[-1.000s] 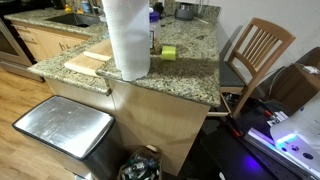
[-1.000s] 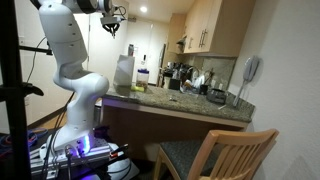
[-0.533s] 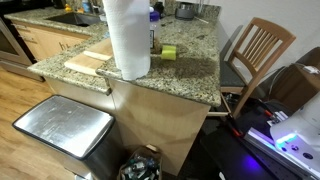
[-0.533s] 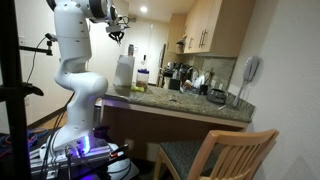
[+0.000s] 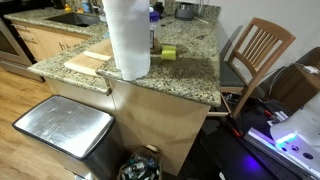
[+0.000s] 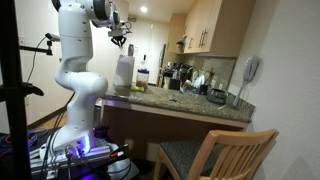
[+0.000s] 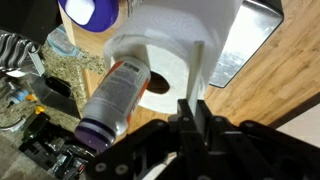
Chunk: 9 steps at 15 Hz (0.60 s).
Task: Place the spoon on top of the paper towel roll
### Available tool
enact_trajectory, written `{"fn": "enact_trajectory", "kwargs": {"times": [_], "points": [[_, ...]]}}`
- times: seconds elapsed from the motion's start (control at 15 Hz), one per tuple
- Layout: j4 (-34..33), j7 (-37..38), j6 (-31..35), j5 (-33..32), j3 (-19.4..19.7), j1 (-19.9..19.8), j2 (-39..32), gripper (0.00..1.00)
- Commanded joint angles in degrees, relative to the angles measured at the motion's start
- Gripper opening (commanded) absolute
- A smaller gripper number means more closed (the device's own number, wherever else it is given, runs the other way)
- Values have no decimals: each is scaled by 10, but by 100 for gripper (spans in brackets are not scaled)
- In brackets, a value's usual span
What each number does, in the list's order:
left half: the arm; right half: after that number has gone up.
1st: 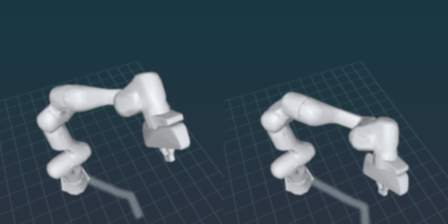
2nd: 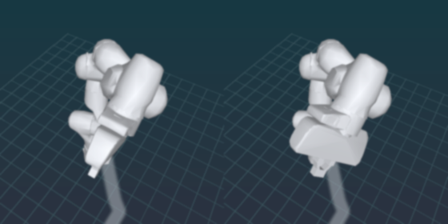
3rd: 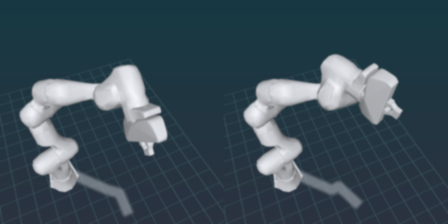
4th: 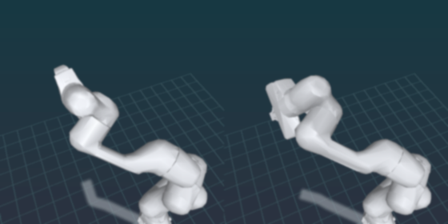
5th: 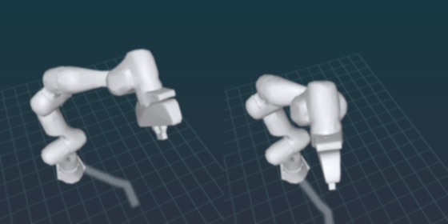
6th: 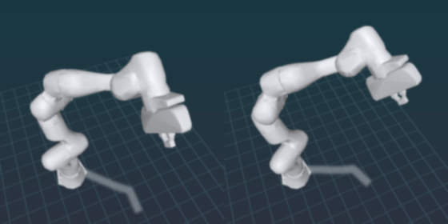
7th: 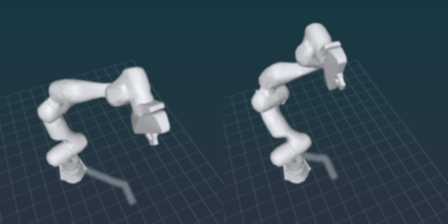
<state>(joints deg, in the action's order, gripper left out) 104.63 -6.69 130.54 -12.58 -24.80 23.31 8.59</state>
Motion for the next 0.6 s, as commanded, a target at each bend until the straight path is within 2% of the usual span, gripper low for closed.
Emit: {"fn": "enact_trajectory", "kwargs": {"times": [0.0, 0.53], "points": [[-11, 30, 15, -30, -8, -5, -38, 1], [-30, 87, 8, -95, -9, 2, -63, 1]]}}
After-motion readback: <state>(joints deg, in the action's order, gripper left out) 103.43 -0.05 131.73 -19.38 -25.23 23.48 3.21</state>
